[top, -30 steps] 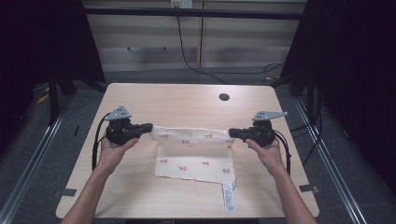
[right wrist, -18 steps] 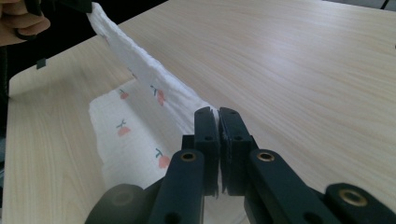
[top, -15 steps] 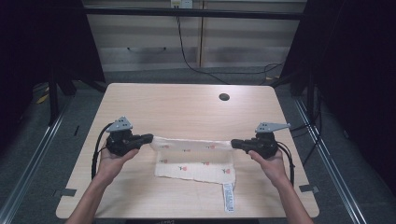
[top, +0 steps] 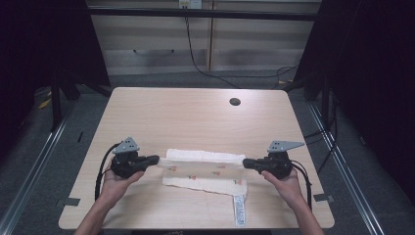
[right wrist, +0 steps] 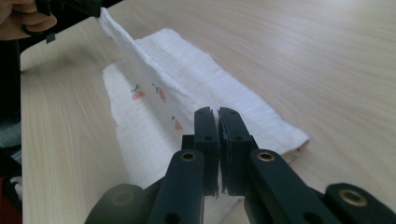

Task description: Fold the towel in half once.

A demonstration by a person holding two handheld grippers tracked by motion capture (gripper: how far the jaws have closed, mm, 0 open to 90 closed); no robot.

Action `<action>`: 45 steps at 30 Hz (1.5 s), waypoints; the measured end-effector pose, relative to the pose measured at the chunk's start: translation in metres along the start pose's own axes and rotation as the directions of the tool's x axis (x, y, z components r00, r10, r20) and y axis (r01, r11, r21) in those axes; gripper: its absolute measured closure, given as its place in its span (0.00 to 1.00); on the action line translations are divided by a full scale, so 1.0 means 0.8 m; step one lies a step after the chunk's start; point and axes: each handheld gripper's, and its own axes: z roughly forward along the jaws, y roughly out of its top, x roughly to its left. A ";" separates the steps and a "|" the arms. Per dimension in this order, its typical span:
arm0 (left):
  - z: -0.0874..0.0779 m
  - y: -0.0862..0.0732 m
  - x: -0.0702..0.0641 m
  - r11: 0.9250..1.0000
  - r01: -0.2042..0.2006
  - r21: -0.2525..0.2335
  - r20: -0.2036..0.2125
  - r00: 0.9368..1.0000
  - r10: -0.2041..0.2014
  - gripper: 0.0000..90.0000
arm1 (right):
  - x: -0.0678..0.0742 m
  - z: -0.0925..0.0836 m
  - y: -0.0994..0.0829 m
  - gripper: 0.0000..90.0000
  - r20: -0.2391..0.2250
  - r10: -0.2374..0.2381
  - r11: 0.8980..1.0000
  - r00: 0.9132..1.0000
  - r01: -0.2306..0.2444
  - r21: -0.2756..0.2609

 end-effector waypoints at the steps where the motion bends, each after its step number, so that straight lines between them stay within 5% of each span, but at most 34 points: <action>1: 0.000 0.000 0.000 1.000 0.000 0.000 0.000 1.000 0.000 0.98 | 0.000 0.000 0.000 0.96 0.000 0.000 1.000 1.000 0.000 0.000; 12: 0.012 -0.032 -0.016 0.997 -0.018 0.073 0.022 1.000 0.017 0.98 | 0.011 0.012 -0.039 0.96 -0.008 0.020 0.996 1.000 -0.020 0.088; 26: 0.028 -0.053 -0.027 0.990 -0.022 0.139 0.034 0.999 0.018 0.96 | 0.016 0.019 -0.055 0.93 -0.014 0.022 0.984 1.000 -0.019 0.178; 32: 0.020 -0.051 -0.025 0.993 -0.025 0.118 0.045 0.999 0.020 0.86 | 0.019 0.013 -0.051 0.85 -0.016 0.028 0.988 0.999 -0.025 0.153; 40: 0.004 -0.026 -0.014 0.999 -0.002 0.034 0.063 0.998 0.000 0.79 | 0.019 -0.004 -0.036 0.80 -0.017 0.038 0.998 0.999 -0.037 0.053; 43: 0.012 -0.013 -0.008 1.000 0.005 0.029 0.065 0.998 -0.007 0.81 | 0.013 0.007 -0.032 0.83 0.002 0.035 0.997 0.999 -0.035 0.073; 45: 0.038 -0.005 -0.008 0.998 -0.004 0.063 0.058 0.998 0.001 0.82 | 0.003 0.023 -0.028 0.83 0.017 0.041 0.994 0.999 -0.043 0.099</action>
